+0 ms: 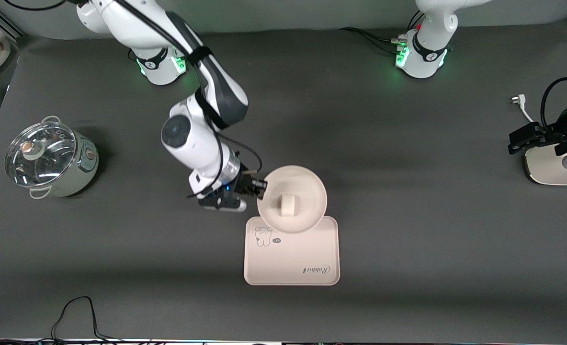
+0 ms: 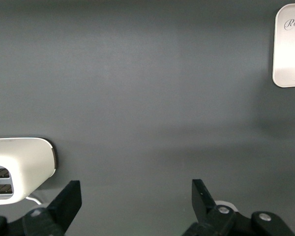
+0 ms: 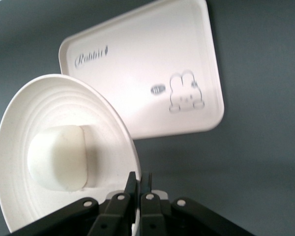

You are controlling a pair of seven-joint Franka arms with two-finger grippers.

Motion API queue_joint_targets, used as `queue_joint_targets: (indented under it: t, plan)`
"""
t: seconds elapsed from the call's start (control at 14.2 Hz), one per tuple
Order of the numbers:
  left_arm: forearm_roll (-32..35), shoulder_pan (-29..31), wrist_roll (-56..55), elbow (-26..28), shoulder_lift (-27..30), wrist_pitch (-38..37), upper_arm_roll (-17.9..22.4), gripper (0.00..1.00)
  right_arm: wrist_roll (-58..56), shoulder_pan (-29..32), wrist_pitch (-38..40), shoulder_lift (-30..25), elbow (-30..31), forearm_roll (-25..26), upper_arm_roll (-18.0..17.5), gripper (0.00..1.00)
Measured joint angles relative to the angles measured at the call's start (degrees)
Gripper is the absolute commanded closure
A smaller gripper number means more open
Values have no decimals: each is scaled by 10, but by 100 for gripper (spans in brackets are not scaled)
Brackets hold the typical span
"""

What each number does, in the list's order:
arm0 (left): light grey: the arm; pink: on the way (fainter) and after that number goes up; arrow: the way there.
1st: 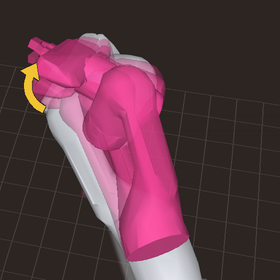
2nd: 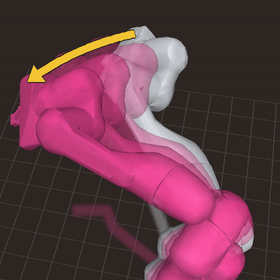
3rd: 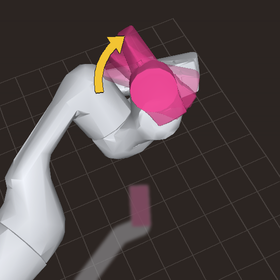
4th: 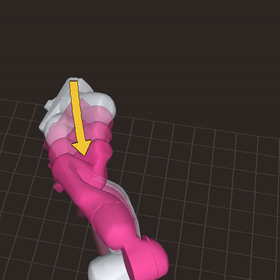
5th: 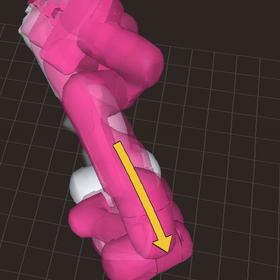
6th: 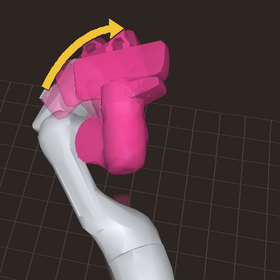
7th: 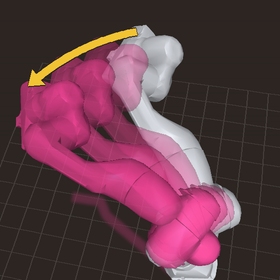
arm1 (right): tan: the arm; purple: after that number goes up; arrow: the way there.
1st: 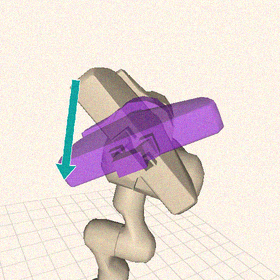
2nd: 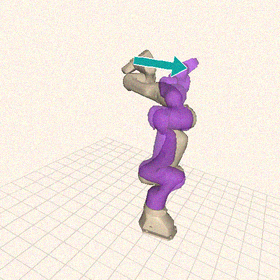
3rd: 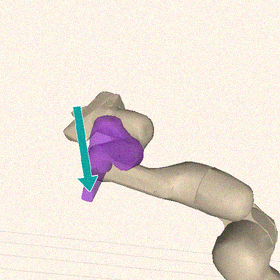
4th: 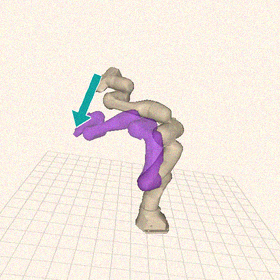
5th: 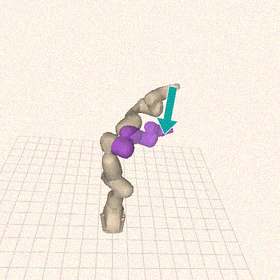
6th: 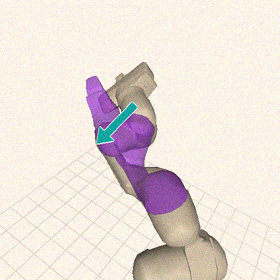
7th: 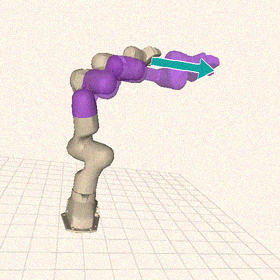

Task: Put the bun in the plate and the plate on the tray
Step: 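Carry the plate with the right gripper onto the white tray, then open the right gripper and release the plate on the tray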

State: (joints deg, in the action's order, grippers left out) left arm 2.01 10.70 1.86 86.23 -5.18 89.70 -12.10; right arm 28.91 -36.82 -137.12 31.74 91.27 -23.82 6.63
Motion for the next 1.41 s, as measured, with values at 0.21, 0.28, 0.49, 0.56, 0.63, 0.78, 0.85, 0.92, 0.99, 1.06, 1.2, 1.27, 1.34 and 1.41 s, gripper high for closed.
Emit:
queue_joint_targets:
  t: [0.21, 0.28, 0.49, 0.56, 0.63, 0.78, 0.85, 0.92, 0.99, 1.06, 1.2, 1.27, 1.34, 1.41]
  plan:
    - [0, 0, 0, 0, 0, 0, 0, 0, -2, 28, 26, 75, -110, -6, 0, 100]
    - [0, 0, 0, 0, 0, 0, 0, 0, -3, 33, 27, 97, -137, -11, 0, 100]
    - [0, 0, 0, 0, 0, 0, 0, 0, -3, 37, 26, 156, -195, -19, 0, 100]
    - [0, 0, 0, 0, 0, 0, 0, 0, -3, 36, 20, 171, -204, -20, -1, 100]
    - [0, 0, 0, 0, 0, 0, 0, 0, -3, 36, 6, 183, -209, -20, -1, 100]
    - [0, 0, 0, 0, 0, 0, 0, 0, -3, 36, -39, 208, -210, -21, -3, 100]
    - [0, 0, 0, 0, 0, 0, 0, 0, -3, 36, -60, 222, -210, -21, -5, 100]
    - [0, 0, 0, 0, 0, 0, 0, 0, -3, 35, -78, 236, -210, -21, -6, 100]
    - [0, 0, 0, 0, 0, 0, 0, 0, -3, 34, -91, 248, -211, -21, -6, 100]
    - [0, 0, 0, 0, 0, 0, 0, 0, -3, 33, -100, 257, -211, -21, -6, 100]
    - [0, 0, 0, 0, 0, 0, 0, 0, -3, 33, -107, 268, -214, -21, -7, 92]
    - [0, 0, 0, 0, 0, 0, 0, 0, -3, 33, -107, 271, -216, -21, -7, 81]
    - [0, 0, 0, 0, 0, 0, 0, 0, -3, 33, -108, 272, -216, -21, -7, 35]
    - [0, 0, 0, 0, 0, 0, 0, 0, -3, 33, -108, 272, -216, -22, -7, 6]
